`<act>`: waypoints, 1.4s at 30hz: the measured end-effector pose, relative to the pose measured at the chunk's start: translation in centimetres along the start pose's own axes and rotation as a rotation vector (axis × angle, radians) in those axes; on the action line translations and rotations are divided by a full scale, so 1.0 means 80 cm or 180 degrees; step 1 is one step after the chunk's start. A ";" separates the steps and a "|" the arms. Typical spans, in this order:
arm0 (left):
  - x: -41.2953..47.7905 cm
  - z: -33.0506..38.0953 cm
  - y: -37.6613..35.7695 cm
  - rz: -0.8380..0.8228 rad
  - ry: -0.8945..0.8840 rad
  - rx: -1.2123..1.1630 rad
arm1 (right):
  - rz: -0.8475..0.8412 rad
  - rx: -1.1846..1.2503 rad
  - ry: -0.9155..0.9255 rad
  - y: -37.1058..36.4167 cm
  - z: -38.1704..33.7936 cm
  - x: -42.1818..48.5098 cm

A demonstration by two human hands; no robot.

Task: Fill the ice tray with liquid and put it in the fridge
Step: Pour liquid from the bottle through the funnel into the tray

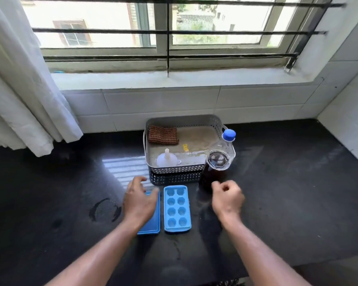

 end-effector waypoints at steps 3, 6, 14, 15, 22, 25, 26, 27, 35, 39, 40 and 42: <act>-0.008 0.094 0.004 -0.0375 -0.1026 -0.0589 | 0.0572 0.0643 0.0849 0.041 -0.061 0.017; -0.009 0.186 -0.003 -0.0513 -0.1682 -0.0769 | 0.0365 0.0405 0.1700 0.057 -0.146 0.029; 0.005 0.281 -0.057 -0.0806 -0.1141 -0.0390 | -0.0750 -0.2507 0.2167 0.043 -0.228 0.049; 0.005 0.278 -0.064 -0.1080 -0.1091 -0.0735 | -0.0815 -0.2521 0.2262 0.046 -0.229 0.047; 0.008 0.285 -0.066 -0.1571 -0.1640 -0.0870 | -0.1050 -0.2907 0.2555 0.056 -0.236 0.037; 0.005 0.291 -0.075 -0.0896 -0.1589 -0.0471 | -0.0799 -0.3113 0.2369 0.057 -0.219 0.046; 0.005 0.291 -0.077 -0.0629 -0.1666 -0.0169 | -0.0634 -0.3108 0.2360 0.058 -0.213 0.051; 0.005 0.290 -0.078 -0.0463 -0.1715 0.0009 | -0.0475 -0.3152 0.2449 0.057 -0.206 0.054; 0.017 0.289 -0.056 -0.3061 -0.2193 -0.0454 | -0.1503 -0.2810 0.3770 0.076 -0.196 0.074; 0.011 0.288 -0.059 -0.3218 -0.1956 -0.0760 | -0.2385 -0.2837 0.3581 0.091 -0.203 0.073; 0.009 0.284 -0.062 -0.3252 -0.1836 -0.0909 | -0.2531 -0.2831 0.3505 0.092 -0.206 0.072; 0.005 0.276 -0.067 -0.3188 -0.1747 -0.1071 | -0.2797 -0.2817 0.3325 0.093 -0.215 0.065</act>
Point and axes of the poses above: each hand's wrist, its own x-axis towards the middle knuckle, its own y-axis out of the back of the hand, z = x × y, the point moved 3 cm from there along x, towards the middle knuckle, and after that the axes turned 9 degrees about x, right-handed, at the moved point
